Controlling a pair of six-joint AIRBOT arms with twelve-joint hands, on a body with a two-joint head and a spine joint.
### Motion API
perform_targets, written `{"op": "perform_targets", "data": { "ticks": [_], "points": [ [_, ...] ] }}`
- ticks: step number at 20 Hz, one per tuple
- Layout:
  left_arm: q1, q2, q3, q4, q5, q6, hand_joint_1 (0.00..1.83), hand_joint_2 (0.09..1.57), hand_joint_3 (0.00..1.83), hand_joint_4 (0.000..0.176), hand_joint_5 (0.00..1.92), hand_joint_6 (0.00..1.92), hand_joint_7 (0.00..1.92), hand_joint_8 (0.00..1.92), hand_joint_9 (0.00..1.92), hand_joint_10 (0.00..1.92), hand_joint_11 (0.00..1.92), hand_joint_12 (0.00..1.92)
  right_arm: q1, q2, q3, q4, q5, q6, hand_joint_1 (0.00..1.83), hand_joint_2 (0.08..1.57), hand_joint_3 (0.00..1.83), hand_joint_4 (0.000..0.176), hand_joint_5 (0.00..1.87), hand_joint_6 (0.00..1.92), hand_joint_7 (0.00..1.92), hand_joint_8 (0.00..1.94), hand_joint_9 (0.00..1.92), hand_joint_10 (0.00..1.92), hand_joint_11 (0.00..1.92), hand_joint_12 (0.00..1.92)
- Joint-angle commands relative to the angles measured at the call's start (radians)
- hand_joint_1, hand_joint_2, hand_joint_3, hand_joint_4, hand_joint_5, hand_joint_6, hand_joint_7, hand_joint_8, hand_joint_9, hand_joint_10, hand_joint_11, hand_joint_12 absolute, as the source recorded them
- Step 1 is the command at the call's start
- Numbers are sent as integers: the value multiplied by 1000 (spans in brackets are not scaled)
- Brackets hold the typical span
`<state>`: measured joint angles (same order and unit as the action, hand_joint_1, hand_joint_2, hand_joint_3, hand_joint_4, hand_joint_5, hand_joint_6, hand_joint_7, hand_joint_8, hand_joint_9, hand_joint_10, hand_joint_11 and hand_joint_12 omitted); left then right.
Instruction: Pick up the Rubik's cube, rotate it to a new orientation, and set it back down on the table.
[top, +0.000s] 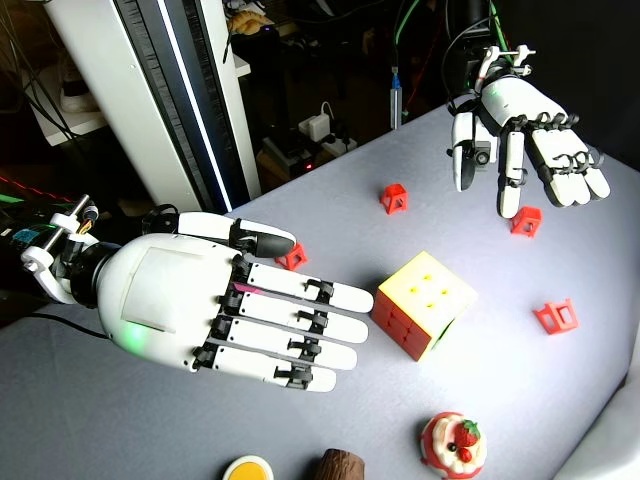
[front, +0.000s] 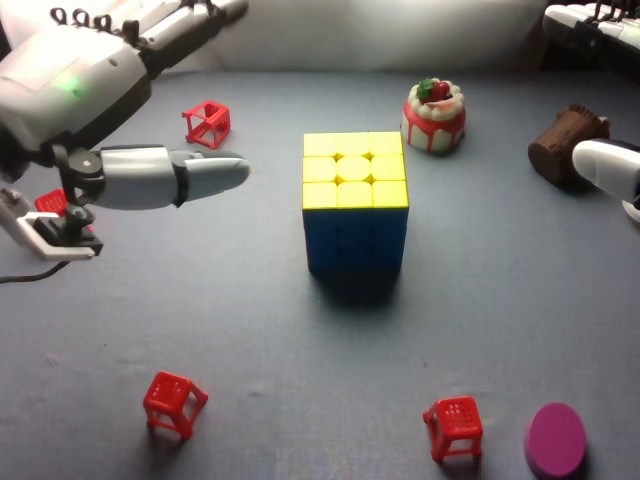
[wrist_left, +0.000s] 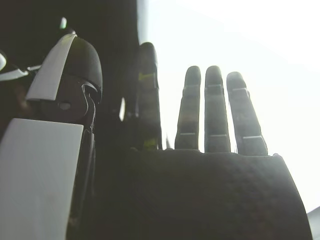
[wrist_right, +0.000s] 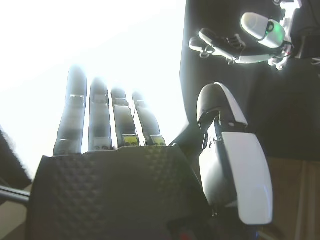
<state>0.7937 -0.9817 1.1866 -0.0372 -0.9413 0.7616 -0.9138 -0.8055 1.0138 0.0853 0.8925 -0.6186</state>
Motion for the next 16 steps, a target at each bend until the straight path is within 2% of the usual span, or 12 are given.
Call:
{"op": "perform_targets", "data": {
  "ticks": [1, 5, 7, 8, 9, 10, 11, 12, 13, 14, 16],
  "points": [
    [-14, -6, 6, -12, -99, -4, 407, 1060, 9, 77, 0, 0, 0, 0, 0, 0, 0, 0, 7, 2, 1, 18, 123, 6, 478, 1300, 26, 0, 0, 0, 0, 0, 0, 0, 0, 29],
    [-34, -17, 12, 0, -41, -8, 459, 1018, 0, 79, 0, 0, 0, 0, 0, 0, 0, 0, 4, 2, 4, 29, 103, 6, 461, 1302, 16, 0, 0, 0, 0, 0, 0, 0, 0, 0],
    [-52, -31, 19, 1, -2, -21, 447, 966, 0, 111, 0, 0, 0, 0, 0, 0, 0, 0, 3, 2, 4, 37, 100, 6, 442, 1303, 14, 0, 0, 0, 0, 0, 0, 0, 0, 0],
    [-61, -40, 24, 0, 14, -29, 423, 953, 0, 102, 0, 0, 0, 0, 0, 0, 0, 0, 3, 2, 4, 42, 95, 6, 450, 1309, 14, 0, 0, 0, 0, 0, 0, 0, 0, 0],
    [-73, -52, 32, 0, 38, -40, 431, 930, 0, 118, 0, 0, 0, 0, 0, 0, 0, 0, 2, 2, 3, 47, 91, 6, 452, 1312, 15, 0, 0, 0, 0, 0, 0, 0, 0, 0],
    [-79, -60, 37, -3, 50, -44, 447, 919, 0, 117, 0, 0, 0, 0, 0, 0, 0, 0, 2, 2, 3, 51, 88, 6, 455, 1317, 17, 0, 0, 0, 0, 0, 0, 0, 0, 0],
    [-91, -78, 48, -15, 73, -51, 459, 925, 0, 104, 0, 0, 0, 0, 0, 0, 0, 0, 0, 2, 3, 59, 85, 6, 456, 1321, 18, 0, 0, 0, 0, 0, 0, 0, 0, 0],
    [-92, -81, 50, -19, 77, -52, 516, 933, 0, 56, 0, 0, 0, 0, 0, 0, 0, 0, 0, 2, 3, 61, 84, 6, 441, 1322, 16, 0, 0, 0, 0, 0, 0, 0, 0, 0],
    [-96, -90, 54, -25, 84, -56, 567, 920, 0, 39, 0, 0, 0, 0, 0, 0, 7, 3, -2, 2, 3, 65, 83, 6, 430, 1328, 16, 0, 0, 0, 0, 0, 0, 0, 0, 0],
    [-107, -108, 67, -30, 113, -68, 600, 905, 0, 49, 0, 0, 0, 0, 0, 0, 1, 0, -4, 2, 3, 75, 79, 6, 430, 1331, 16, 0, 0, 0, 0, 0, 0, 0, 0, 0],
    [-124, -136, 83, -27, 159, -77, 623, 863, 0, 38, 0, 0, 0, 0, 0, 0, 8, 4, -8, 2, 4, 83, 73, 6, 429, 1327, 13, 0, 0, 0, 0, 0, 0, 0, 0, 0]
  ]
}}
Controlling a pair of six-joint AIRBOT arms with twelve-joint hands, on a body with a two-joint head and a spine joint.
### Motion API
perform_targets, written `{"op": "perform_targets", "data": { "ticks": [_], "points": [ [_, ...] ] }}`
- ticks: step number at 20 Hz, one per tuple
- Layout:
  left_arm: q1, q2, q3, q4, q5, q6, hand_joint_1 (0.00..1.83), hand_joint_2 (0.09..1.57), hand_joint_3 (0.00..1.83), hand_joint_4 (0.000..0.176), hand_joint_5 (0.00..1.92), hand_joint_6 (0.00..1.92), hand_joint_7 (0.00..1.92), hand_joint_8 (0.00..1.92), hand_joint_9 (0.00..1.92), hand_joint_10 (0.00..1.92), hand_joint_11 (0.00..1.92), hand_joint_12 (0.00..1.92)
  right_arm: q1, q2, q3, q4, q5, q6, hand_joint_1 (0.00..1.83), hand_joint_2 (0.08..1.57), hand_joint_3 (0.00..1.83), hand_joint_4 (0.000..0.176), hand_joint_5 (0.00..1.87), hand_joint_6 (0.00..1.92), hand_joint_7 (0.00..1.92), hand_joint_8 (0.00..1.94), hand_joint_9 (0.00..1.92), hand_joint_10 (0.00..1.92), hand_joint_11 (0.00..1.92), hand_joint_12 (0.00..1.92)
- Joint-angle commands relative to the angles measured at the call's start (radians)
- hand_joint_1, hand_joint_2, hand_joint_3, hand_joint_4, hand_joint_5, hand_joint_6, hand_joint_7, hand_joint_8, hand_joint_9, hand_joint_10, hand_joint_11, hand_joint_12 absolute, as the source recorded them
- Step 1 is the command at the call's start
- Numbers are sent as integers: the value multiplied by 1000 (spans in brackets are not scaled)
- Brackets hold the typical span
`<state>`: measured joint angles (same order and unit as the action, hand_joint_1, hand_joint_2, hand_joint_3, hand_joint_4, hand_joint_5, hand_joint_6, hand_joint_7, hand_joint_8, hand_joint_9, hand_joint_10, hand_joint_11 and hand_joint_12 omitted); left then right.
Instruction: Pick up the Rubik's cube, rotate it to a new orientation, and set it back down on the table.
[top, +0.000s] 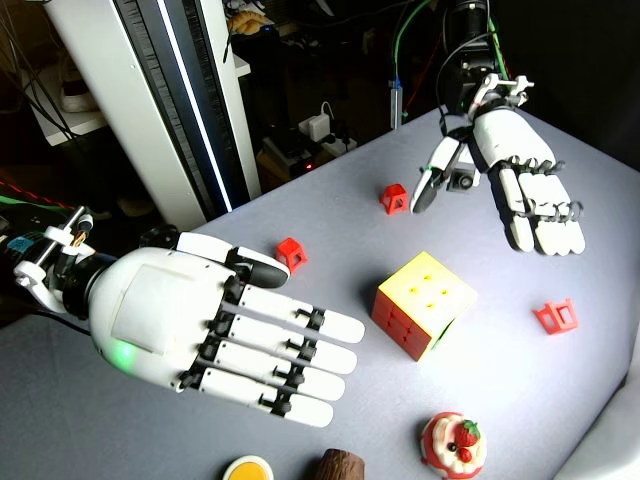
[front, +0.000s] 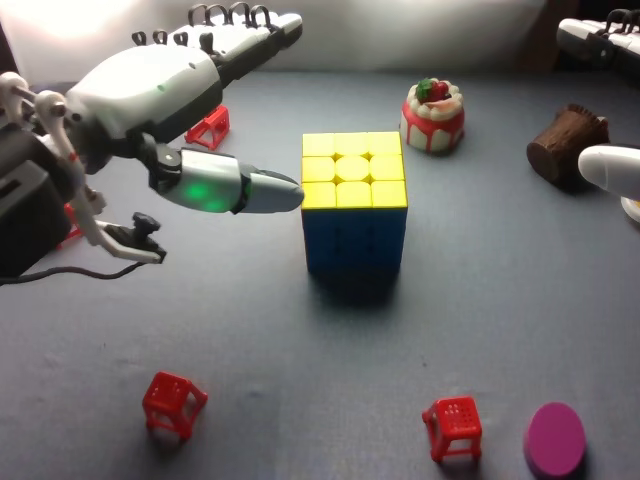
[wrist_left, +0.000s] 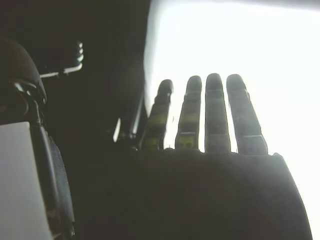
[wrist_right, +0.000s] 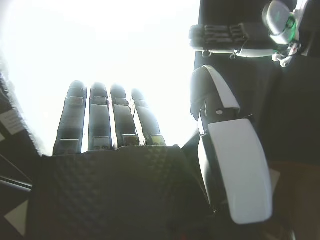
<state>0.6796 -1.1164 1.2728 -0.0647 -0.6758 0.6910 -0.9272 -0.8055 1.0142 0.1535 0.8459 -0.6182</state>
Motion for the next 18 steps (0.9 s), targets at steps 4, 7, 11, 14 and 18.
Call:
{"op": "perform_targets", "data": {
  "ticks": [4, 7, 11, 14, 18],
  "points": [
    [-32, -60, 25, -1, -18, -5, 705, 843, 0, 36, 0, 0, 0, 0, 0, 0, 0, 0, -6, 1, 6, 36, 114, 5, 489, 1332, 7, 0, 0, 0, 0, 0, 0, 0, 33, 23],
    [-40, -97, 50, -14, 18, -6, 710, 880, 0, 15, 0, 0, 0, 0, 0, 0, 0, 0, -14, -2, 7, 44, 114, 5, 498, 1325, 1, 0, 0, 0, 0, 0, 0, 0, 4, 29],
    [-59, -141, 88, -17, 85, -6, 683, 896, 0, 26, 0, 0, 0, 0, 0, 0, 0, 0, -18, -7, 11, 49, 110, 5, 523, 1340, 2, 0, 0, 0, 0, 0, 0, 0, 0, 91],
    [-68, -167, 114, -24, 126, -2, 695, 880, 0, 37, 0, 0, 0, 0, 0, 0, 0, 0, -18, -9, 12, 49, 108, 5, 500, 1344, 1, 0, 0, 0, 0, 0, 0, 0, 0, 71],
    [-74, -185, 136, -54, 165, 25, 696, 853, 0, 29, 0, 0, 0, 0, 0, 0, 22, 12, -19, -12, 14, 49, 107, 5, 485, 1344, 0, 0, 0, 0, 0, 0, 0, 0, 0, 38]
  ]
}}
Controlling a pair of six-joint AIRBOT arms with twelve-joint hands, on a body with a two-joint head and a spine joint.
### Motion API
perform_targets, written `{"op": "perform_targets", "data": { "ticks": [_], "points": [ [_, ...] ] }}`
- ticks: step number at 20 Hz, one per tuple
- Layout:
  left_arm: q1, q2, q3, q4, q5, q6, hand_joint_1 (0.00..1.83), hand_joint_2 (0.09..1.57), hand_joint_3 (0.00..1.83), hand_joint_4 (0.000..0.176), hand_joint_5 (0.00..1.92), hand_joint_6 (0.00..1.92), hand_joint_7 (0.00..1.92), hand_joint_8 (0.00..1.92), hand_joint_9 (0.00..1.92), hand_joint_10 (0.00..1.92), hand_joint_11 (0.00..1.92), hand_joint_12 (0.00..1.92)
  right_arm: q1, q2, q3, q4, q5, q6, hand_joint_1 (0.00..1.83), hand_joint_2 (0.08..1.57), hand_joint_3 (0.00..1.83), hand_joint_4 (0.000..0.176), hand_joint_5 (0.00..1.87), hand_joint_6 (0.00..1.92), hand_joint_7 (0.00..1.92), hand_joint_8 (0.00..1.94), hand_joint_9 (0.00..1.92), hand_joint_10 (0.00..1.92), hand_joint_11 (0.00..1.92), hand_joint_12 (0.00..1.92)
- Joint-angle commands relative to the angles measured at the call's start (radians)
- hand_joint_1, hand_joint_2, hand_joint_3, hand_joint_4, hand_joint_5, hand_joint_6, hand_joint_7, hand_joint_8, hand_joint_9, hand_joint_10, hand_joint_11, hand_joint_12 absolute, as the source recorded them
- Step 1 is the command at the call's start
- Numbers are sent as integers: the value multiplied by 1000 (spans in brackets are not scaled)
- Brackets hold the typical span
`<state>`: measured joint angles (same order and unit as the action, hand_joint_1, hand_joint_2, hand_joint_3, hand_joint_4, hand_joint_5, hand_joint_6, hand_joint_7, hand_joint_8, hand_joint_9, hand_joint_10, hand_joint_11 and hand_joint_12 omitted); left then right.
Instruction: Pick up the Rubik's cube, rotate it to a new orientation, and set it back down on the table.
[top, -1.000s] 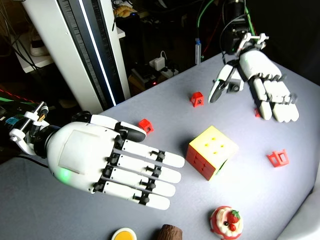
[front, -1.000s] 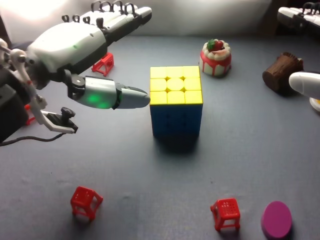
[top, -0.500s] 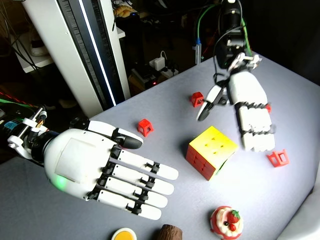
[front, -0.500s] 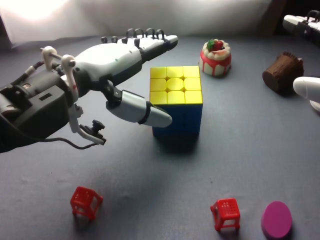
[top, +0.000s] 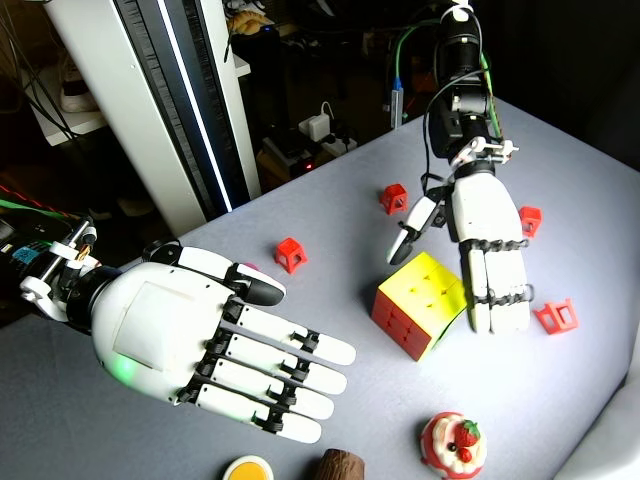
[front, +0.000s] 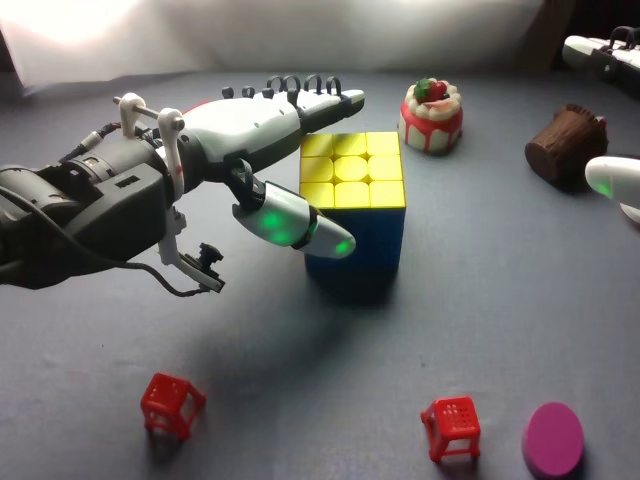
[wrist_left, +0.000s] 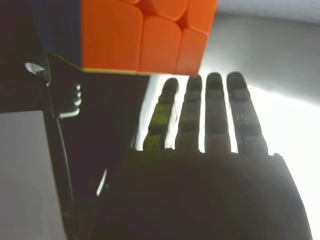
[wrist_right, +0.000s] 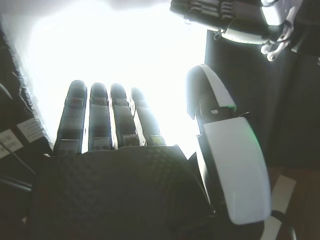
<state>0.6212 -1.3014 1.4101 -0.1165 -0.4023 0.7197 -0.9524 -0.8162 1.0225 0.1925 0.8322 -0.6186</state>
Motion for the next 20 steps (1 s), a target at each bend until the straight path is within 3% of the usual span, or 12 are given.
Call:
{"op": "perform_targets", "data": {
  "ticks": [1, 6, 13, 14, 15, 16, 17, 18, 20],
  "points": [
    [-16, -5, 6, -9, -101, -1, 700, 853, 0, 24, 0, 0, 0, 0, 0, 0, 29, 16, 6, -1, 5, 10, 121, 6, 482, 1343, 0, 0, 0, 0, 0, 0, 0, 0, 0, 30],
    [-20, -23, 23, -42, -67, 38, 662, 891, 2, 0, 0, 0, 0, 0, 0, 0, 0, 11, 5, -3, 5, 10, 121, 6, 457, 1342, 0, 0, 0, 0, 0, 0, 0, 0, 0, 27],
    [-26, -32, 37, -65, -37, 72, 590, 904, 9, 0, 0, 0, 0, 0, 0, 0, 0, 0, 3, -3, 5, 10, 121, 6, 510, 1344, 0, 0, 0, 0, 0, 0, 0, 0, 18, 26],
    [-27, -33, 38, -65, -34, 76, 677, 927, 2, 0, 42, 0, 187, 30, 0, 518, 0, 1121, 3, -3, 5, 10, 121, 6, 527, 1345, 0, 0, 0, 0, 0, 0, 0, 0, 8, 29],
    [-29, -33, 38, -65, -33, 79, 777, 919, 0, 0, 104, 6, 235, 841, 158, 1423, 271, 1761, 3, -3, 5, 10, 121, 6, 543, 1349, 0, 0, 0, 0, 0, 0, 0, 0, 1, 91],
    [-30, -33, 37, -65, -31, 82, 777, 919, 0, 0, 104, 6, 235, 841, 158, 1423, 271, 1761, 3, -3, 5, 10, 121, 6, 543, 1349, 0, 0, 0, 0, 0, 0, 0, 0, 1, 91],
    [-31, -33, 37, -65, -31, 83, 837, 930, 2, 0, 407, 117, 391, 1274, 426, 1613, 551, 1889, 3, -3, 5, 10, 121, 6, 513, 1342, 0, 0, 0, 0, 0, 0, 0, 0, 0, 221],
    [-31, -33, 37, -65, -32, 83, 862, 931, 1, 0, 547, 164, 491, 1429, 566, 1656, 702, 1893, 2, -4, 5, 10, 121, 6, 500, 1338, 0, 0, 0, 0, 0, 0, 0, 0, 0, 295],
    [-33, -32, 34, -63, -37, 83, 939, 964, 2, 0, 736, 345, 570, 1365, 559, 1655, 611, 1920, 1, -4, 5, 10, 121, 6, 507, 1337, 0, 0, 0, 0, 0, 0, 0, 0, 0, 257]
  ]
}}
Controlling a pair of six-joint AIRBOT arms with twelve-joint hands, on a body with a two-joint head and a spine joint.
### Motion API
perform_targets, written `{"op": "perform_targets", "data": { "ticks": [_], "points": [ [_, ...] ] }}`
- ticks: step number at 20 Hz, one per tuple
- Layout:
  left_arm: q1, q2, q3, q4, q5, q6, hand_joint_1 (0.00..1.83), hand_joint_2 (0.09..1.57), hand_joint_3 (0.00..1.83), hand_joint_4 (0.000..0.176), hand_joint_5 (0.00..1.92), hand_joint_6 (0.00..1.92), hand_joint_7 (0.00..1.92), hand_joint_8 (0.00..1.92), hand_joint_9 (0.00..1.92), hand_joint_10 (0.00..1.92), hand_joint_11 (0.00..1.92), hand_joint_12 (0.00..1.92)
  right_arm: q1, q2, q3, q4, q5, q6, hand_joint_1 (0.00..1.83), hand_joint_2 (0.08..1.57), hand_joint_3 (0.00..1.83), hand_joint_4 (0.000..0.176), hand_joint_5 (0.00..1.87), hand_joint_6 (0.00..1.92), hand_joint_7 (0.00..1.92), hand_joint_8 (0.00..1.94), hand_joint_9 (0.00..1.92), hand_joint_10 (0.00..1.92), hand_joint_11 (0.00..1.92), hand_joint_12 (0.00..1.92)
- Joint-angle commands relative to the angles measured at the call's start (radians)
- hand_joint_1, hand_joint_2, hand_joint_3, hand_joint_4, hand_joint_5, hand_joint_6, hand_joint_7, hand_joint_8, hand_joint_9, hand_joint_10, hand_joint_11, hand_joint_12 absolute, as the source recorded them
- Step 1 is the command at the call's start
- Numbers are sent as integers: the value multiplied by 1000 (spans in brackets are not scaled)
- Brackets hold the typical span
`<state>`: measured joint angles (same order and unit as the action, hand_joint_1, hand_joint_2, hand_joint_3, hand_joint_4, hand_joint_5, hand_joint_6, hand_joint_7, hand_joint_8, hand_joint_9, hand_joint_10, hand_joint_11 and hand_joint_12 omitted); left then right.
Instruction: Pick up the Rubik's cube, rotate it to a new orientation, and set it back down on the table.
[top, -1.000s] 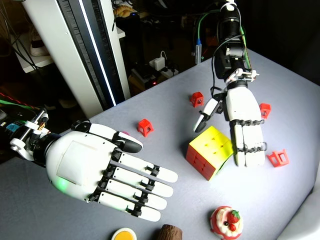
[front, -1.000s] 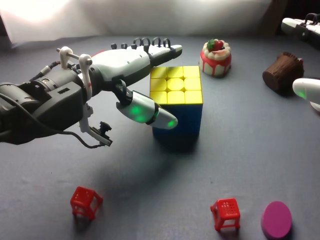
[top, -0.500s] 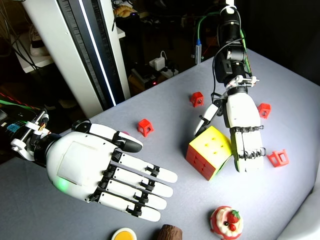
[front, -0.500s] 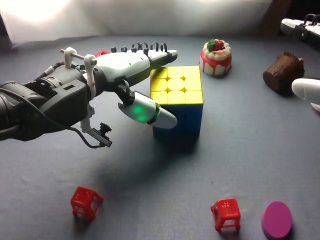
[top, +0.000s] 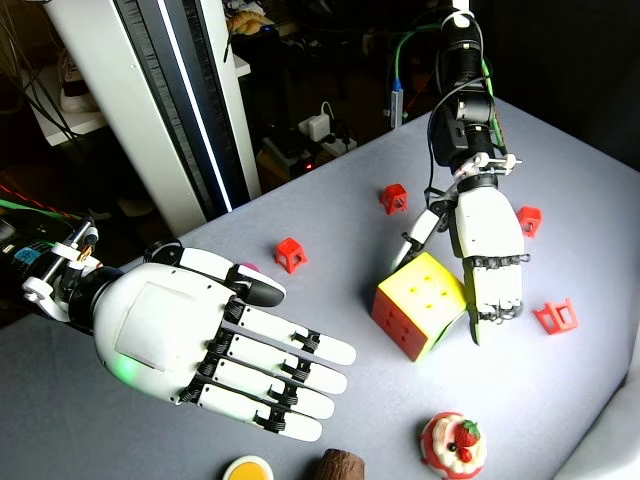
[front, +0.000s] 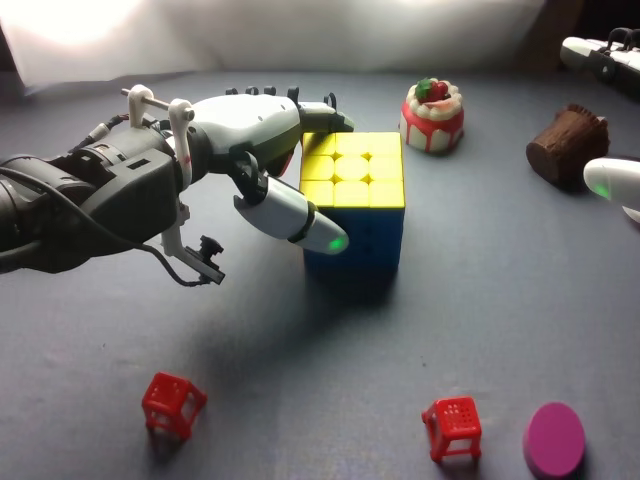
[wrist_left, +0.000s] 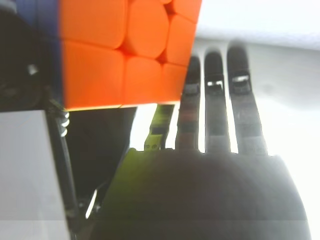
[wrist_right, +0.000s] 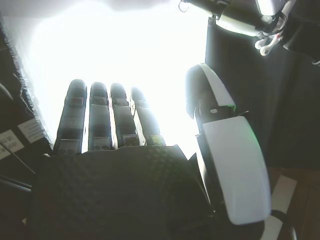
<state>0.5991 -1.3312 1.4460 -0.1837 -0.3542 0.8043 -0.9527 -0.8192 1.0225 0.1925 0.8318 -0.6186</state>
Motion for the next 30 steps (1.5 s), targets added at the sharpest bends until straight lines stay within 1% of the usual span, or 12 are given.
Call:
{"op": "perform_targets", "data": {
  "ticks": [1, 4, 6, 12, 14, 16, 17, 18, 20, 22, 28, 30],
  "points": [
    [-12, -1, -3, 6, -88, -1, 935, 991, 2, 0, 707, 499, 545, 1356, 537, 1664, 589, 1921, 2, -1, 5, 10, 121, 6, 506, 1333, 0, 0, 0, 0, 0, 0, 0, 0, 0, 248],
    [-17, 1, -4, 15, -96, -2, 1094, 1135, 22, 0, 881, 1159, 558, 1653, 541, 1899, 644, 1921, 1, -1, 5, 10, 121, 6, 491, 1347, 2, 0, 0, 0, 0, 0, 0, 0, 0, 182],
    [-18, 4, -7, 18, -101, -3, 998, 1211, 161, 0, 669, 1542, 584, 1918, 651, 1921, 809, 1921, 1, -1, 5, 10, 121, 6, 507, 1350, 1, 0, 0, 0, 0, 0, 0, 0, 0, 165],
    [-28, 37, -30, 67, -160, -37, 1050, 884, 852, 0, 727, 1680, 865, 1920, 967, 1921, 1070, 1921, 1, -1, 5, 10, 124, 6, 456, 1379, 3, 0, 0, 0, 0, 0, 0, 0, 0, 23],
    [-32, 51, -43, 83, -181, -43, 1067, 862, 847, 0, 759, 1628, 884, 1921, 978, 1921, 1069, 1921, 1, 0, 5, 10, 132, 6, 451, 1382, 3, 0, 0, 0, 0, 0, 0, 0, 0, 4],
    [-33, 66, -57, 109, -225, -67, 1224, 882, 675, 0, 1062, 1912, 1110, 1921, 1179, 1921, 1277, 1921, 1, 0, 5, 9, 147, 6, 411, 1377, 1, 0, 0, 0, 0, 0, 0, 0, 29, 23],
    [-32, 72, -62, 125, -242, -83, 1264, 899, 592, 0, 1062, 1919, 1102, 1921, 1152, 1921, 1266, 1921, 1, 0, 5, 7, 155, 6, 347, 1356, 7, 0, 0, 0, 0, 0, 0, 0, 5, 436],
    [-30, 78, -67, 136, -258, -96, 1264, 899, 592, 0, 1062, 1919, 1102, 1921, 1152, 1921, 1266, 1921, 1, 0, 5, 3, 164, 6, 347, 1356, 7, 0, 0, 0, 0, 0, 0, 0, 5, 436],
    [-28, 94, -82, 161, -302, -124, 1320, 918, 542, 0, 986, 1921, 1029, 1921, 1096, 1921, 1235, 1921, -2, 1, 8, -12, 191, 6, 390, 1373, 7, 0, 0, 0, 0, 0, 0, 0, 0, 177],
    [-28, 113, -99, 189, -349, -143, 1377, 735, 838, 0, 1114, 1921, 1193, 1921, 1267, 1921, 1382, 1921, -12, 1, 19, -39, 225, 6, 62, 1432, 20, 0, 0, 0, 0, 0, 7, 3, 0, 4],
    [-20, 160, -142, 231, -483, -174, 1216, 819, 800, 0, 1128, 1921, 1315, 1921, 1396, 1921, 1498, 1921, -11, -41, 74, -112, 291, 6, 54, 1392, 0, 0, 53, 16, 89, 7, 128, 143, 0, 915],
    [-17, 176, -158, 243, -527, -179, 1022, 688, 1334, 0, 861, 1899, 1296, 1921, 1397, 1921, 1496, 1921, -3, -80, 124, -132, 300, 6, 66, 1359, 0, 0, 90, 29, 97, 6, 118, 172, 0, 1011]
  ]
}}
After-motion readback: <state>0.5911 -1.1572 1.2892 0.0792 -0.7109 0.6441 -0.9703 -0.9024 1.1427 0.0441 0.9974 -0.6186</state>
